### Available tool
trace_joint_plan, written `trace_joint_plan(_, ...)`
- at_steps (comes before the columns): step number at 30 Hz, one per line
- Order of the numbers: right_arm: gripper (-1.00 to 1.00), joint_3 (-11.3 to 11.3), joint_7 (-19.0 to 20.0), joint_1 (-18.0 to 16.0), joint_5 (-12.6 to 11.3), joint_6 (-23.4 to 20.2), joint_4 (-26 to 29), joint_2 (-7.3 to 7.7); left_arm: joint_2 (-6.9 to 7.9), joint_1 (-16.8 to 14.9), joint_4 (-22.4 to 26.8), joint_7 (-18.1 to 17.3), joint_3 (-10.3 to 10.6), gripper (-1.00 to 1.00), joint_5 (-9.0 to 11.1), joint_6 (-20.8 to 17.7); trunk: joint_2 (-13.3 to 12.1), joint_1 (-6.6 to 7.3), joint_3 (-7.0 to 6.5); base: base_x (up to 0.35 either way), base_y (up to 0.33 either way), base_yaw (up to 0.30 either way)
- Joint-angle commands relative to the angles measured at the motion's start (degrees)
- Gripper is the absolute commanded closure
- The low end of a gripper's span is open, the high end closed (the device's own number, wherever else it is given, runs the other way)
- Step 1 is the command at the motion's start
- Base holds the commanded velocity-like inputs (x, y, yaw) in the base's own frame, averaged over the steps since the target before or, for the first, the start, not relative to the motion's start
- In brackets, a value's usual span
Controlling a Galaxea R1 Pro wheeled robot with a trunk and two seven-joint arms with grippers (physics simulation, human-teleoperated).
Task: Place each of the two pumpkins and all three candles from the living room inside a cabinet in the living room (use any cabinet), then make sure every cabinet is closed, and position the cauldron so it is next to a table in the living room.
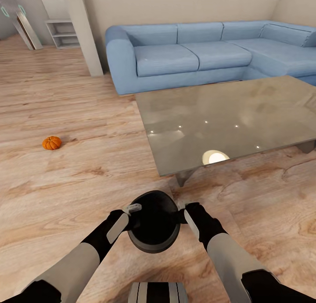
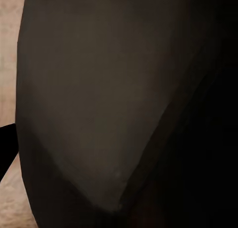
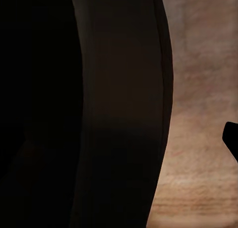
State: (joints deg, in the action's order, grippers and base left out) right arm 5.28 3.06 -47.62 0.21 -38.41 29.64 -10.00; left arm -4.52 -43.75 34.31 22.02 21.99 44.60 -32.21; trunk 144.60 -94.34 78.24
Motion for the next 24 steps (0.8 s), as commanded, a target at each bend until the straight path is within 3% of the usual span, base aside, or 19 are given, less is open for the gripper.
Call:
trace_joint_plan(1,-1.0,-0.1,0.1,0.2,0.0,-0.4,1.3,0.0,0.11,0.2,1.3,0.5,0.2,-1.0,0.6,-0.1,0.0,0.01,0.04,0.0,0.0,0.0)
trace_joint_plan(8,-1.0,-0.3,0.2,1.5,0.0,-1.5,9.7,0.0,0.51,1.4,6.4,0.8,0.0,-1.0,0.5,-0.3,0.0,0.01,0.04,0.0,0.0,0.0)
trace_joint_plan(24,-1.0,0.0,0.1,3.4,0.0,-3.4,14.7,0.0,0.65,2.9,9.1,1.2,-0.1,-1.0,0.4,-0.4,0.0,0.01,0.04,0.0,0.0,0.0)
